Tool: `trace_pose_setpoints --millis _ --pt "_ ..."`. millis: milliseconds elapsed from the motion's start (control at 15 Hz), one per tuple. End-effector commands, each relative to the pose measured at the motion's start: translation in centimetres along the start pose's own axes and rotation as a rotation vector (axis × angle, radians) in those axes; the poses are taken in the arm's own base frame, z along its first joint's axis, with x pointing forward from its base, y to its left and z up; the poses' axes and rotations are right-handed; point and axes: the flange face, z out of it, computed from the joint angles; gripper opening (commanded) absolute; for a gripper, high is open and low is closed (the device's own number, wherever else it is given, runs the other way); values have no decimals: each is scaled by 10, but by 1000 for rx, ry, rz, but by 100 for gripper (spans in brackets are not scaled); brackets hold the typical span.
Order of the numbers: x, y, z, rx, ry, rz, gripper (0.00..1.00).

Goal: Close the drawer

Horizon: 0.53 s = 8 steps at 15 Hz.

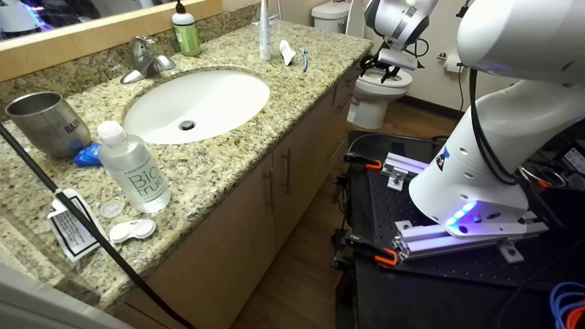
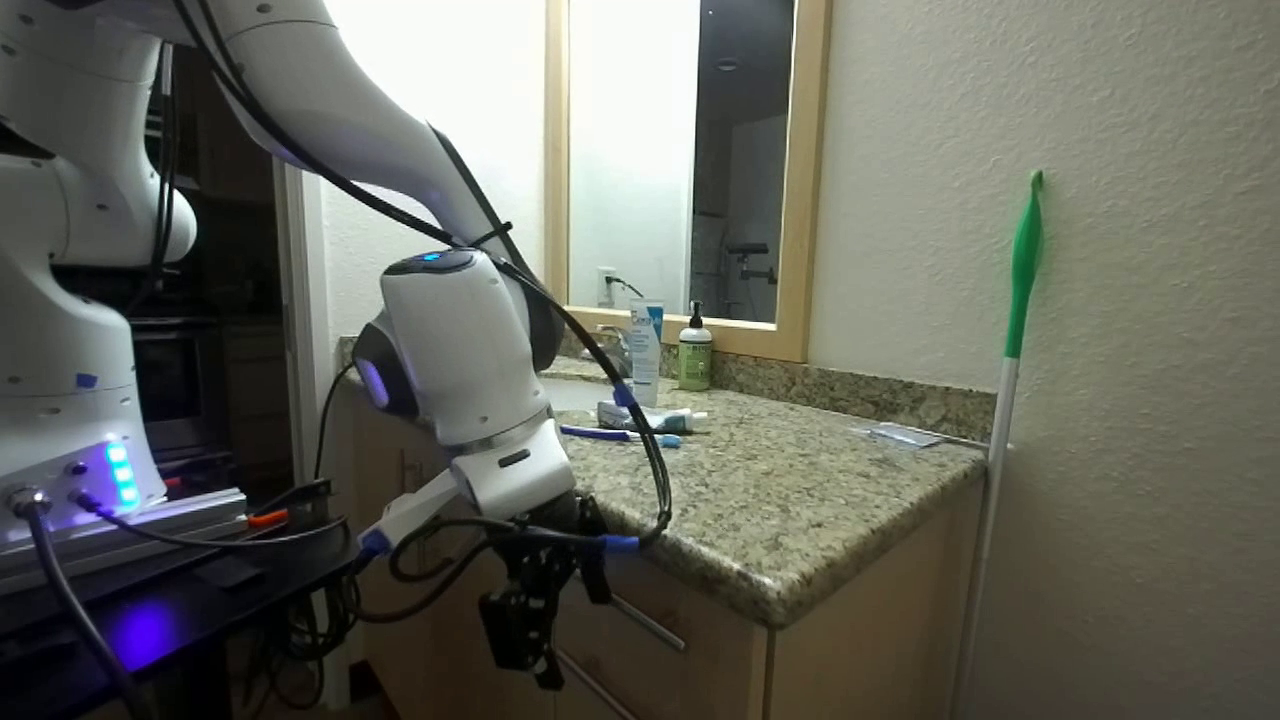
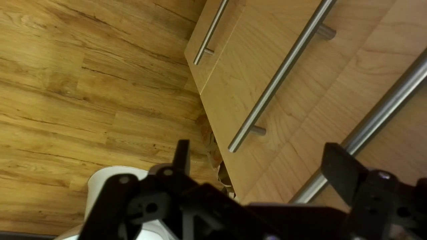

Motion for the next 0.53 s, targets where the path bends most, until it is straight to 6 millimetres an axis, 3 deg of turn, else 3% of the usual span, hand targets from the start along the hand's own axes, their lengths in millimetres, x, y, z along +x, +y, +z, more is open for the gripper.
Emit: trace_pose_setpoints --millis 0,200,333,400,467 --pt "-7 16 -57 -57 -115 -148 100" --pt "11 38 -118 -99 -149 -320 100" --pt "25 42 -167 -25 -103 -378 100" --pt "30 43 -126 -77 -117 -313 100" --pt "36 45 -146 -71 -102 -320 100"
